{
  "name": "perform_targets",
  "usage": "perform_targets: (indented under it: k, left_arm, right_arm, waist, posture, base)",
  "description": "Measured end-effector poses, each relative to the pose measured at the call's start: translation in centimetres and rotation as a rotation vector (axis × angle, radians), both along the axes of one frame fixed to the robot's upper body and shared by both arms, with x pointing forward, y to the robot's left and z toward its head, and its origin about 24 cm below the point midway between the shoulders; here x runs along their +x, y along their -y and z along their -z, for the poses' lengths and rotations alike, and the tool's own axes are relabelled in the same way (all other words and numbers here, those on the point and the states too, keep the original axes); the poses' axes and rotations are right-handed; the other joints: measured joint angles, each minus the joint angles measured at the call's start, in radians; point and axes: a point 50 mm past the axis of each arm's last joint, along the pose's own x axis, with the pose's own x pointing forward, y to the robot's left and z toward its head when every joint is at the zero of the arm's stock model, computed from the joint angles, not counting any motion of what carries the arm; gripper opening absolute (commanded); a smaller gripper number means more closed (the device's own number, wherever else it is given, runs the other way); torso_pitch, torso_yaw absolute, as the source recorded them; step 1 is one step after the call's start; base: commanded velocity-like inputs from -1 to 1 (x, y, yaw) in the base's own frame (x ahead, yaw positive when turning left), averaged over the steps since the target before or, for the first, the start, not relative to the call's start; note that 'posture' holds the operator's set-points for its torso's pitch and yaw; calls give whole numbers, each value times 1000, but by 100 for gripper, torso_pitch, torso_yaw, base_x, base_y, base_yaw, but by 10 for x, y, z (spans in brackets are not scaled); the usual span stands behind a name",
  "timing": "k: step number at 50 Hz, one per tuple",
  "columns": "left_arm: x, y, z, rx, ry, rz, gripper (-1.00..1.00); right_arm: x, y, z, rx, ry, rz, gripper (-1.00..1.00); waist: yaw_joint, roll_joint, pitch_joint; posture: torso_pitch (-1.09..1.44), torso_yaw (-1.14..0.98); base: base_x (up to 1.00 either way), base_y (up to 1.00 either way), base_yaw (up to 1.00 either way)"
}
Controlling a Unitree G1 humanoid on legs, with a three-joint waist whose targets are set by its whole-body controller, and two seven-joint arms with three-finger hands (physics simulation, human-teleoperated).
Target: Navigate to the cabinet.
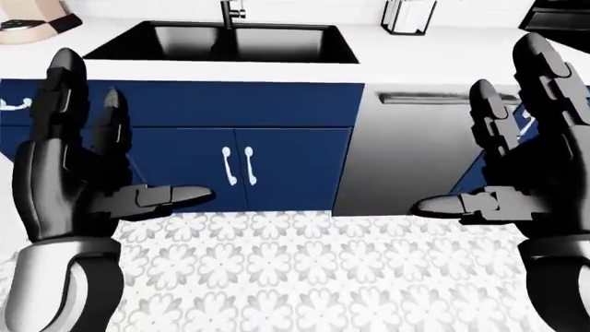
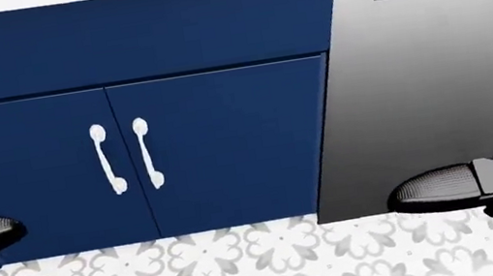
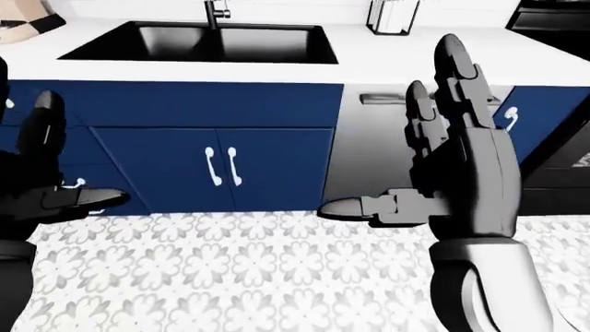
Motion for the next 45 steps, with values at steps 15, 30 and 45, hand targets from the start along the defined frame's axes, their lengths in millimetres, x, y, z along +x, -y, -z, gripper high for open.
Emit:
perform_targets:
  k: [15, 30, 45]
  left_arm:
    - [4, -4, 10, -8, -62, -21, 100]
    - [5, -1, 8, 2, -47, 1, 100]
    - [6, 4, 12, -5, -52, 34, 100]
  right_arm:
    - [2, -5, 7, -1, -52, -33, 100]
    - [1, -2, 3, 0, -11, -11, 100]
    - [5, 3, 11, 15, -50, 21, 100]
  waist:
    - [24, 97, -10]
    - [-3, 35, 17]
    - [-6, 3, 10]
  posture:
    - [0, 0]
    - [0, 0]
    - [0, 0]
  base:
    - [-12, -100, 0]
    - [-12, -100, 0]
    - [-13, -100, 0]
